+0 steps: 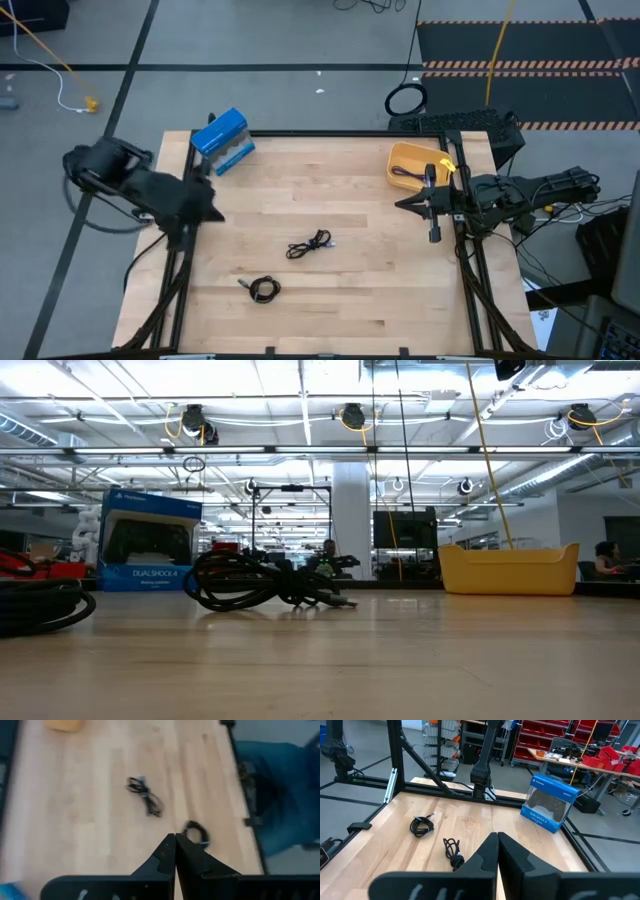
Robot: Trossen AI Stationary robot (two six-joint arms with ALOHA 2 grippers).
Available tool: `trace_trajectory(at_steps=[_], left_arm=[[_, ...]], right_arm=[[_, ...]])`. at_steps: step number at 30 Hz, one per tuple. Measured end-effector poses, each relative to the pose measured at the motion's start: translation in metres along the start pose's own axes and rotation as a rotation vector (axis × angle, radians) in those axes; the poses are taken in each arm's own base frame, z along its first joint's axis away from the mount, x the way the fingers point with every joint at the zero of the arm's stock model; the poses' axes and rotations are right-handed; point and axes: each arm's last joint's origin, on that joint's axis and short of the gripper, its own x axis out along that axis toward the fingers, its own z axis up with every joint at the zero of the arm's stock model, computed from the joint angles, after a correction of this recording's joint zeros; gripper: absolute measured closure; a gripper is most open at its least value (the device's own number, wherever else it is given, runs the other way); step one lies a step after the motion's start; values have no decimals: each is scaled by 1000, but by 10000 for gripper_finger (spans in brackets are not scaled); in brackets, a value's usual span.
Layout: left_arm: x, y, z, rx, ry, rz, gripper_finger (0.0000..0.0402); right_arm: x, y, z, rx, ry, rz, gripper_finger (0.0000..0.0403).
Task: Pick and place USB-C Cables
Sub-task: Put the bottom charger cable into the yellow bin
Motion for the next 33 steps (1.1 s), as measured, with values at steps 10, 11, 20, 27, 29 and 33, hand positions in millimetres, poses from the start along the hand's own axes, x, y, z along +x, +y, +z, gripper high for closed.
trace_trajectory(at_steps=[10,11,20,27,29,33], left_arm=[[52,-35,19,-5,207,-121,394],[57,-39,19,-3,226,-130,394],[96,-75,19,74,325,-63,394],[138,-75,-4,27,452,74,394],[149,-74,-12,-2,480,114,394],[176,-76,-20,-19,449,99,394]], right_arm=[[0,0,-1,9,7,1,403],[0,0,-1,9,7,1,403],[0,0,-1,30,10,2,403],[0,0,-1,31,10,2,403],[0,0,-1,31,10,2,403],[0,0,-1,27,10,2,403]])
